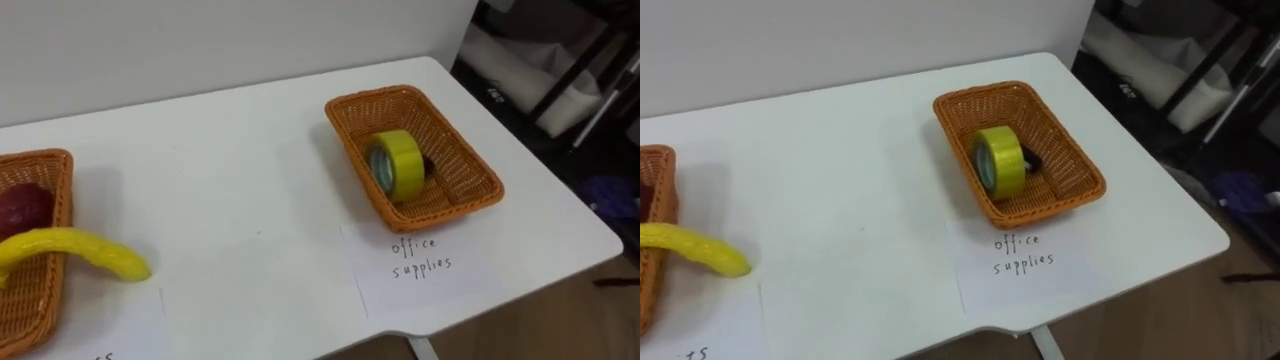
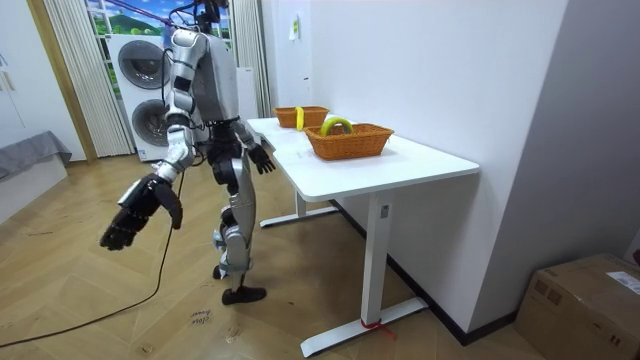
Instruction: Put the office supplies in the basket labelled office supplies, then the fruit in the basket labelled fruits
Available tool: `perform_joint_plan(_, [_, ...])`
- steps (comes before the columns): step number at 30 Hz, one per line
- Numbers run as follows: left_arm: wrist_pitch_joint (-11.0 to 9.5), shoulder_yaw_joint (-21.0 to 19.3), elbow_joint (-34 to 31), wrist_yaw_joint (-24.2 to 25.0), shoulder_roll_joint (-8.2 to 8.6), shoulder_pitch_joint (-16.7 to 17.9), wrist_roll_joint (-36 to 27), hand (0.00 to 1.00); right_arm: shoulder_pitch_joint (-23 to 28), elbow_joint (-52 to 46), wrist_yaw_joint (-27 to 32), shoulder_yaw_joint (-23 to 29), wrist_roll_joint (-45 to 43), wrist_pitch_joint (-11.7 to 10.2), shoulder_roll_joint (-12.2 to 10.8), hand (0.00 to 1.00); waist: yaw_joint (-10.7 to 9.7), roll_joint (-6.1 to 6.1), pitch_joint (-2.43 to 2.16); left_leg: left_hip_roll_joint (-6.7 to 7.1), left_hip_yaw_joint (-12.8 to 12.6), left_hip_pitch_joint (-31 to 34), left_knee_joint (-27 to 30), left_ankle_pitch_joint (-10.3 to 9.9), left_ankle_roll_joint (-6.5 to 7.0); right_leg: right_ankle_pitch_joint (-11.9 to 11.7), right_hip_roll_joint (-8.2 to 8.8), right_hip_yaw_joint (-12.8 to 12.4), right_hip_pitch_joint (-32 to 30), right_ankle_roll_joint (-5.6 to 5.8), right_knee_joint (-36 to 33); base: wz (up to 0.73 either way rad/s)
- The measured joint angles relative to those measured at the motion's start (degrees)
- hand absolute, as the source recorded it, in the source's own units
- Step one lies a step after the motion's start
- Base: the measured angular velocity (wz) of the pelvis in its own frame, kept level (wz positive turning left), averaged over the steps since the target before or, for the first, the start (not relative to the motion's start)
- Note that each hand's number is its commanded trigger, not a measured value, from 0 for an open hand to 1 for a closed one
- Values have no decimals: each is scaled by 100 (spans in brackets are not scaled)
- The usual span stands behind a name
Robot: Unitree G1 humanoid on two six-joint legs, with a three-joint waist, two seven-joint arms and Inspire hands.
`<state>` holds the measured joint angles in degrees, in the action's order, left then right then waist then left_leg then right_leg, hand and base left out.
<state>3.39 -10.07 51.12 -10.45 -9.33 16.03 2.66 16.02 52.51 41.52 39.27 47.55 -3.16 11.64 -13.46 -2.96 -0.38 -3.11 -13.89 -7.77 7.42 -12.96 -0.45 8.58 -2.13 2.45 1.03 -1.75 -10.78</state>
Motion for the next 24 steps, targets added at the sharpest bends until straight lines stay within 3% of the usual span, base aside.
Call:
perform_joint_plan(5, [-22,144,229,100,184,-117,-29,0,18,335,-448,-796,-32,0,-342,0,188,160,-7,-1,-5,-91,3,-14,-1,38,-4,-19,22,4,-28,-1])
perform_joint_plan(8, [-52,146,391,151,211,-124,-51,0,-145,697,-918,-1168,-61,34,-448,0,290,218,0,16,9,-90,11,-15,-4,87,14,6,-2,-4,-101,3])
perform_joint_plan(10, [-79,204,435,149,213,-92,-84,0,-216,838,-1223,-1480,-73,82,-448,0,318,258,4,18,24,-88,15,-17,-7,106,19,78,5,-2,-100,8])
perform_joint_plan(14, [-86,227,539,151,220,-42,-77,0,-307,1069,-2038,-2103,-597,254,-492,0,601,283,2,12,44,-104,33,-22,-17,110,16,86,18,-11,-96,0])
perform_joint_plan(16, [-88,236,566,144,220,-44,-76,0,-374,1193,-2354,-2307,-901,280,-491,0,648,288,5,19,79,-97,41,-21,-16,114,36,94,32,-11,-93,7])
perform_joint_plan(24, [-187,354,772,97,286,-147,-207,0,-600,1344,-3463,-3252,-1707,363,-488,0,936,306,22,74,369,-56,124,-41,16,197,177,445,131,10,-111,18])
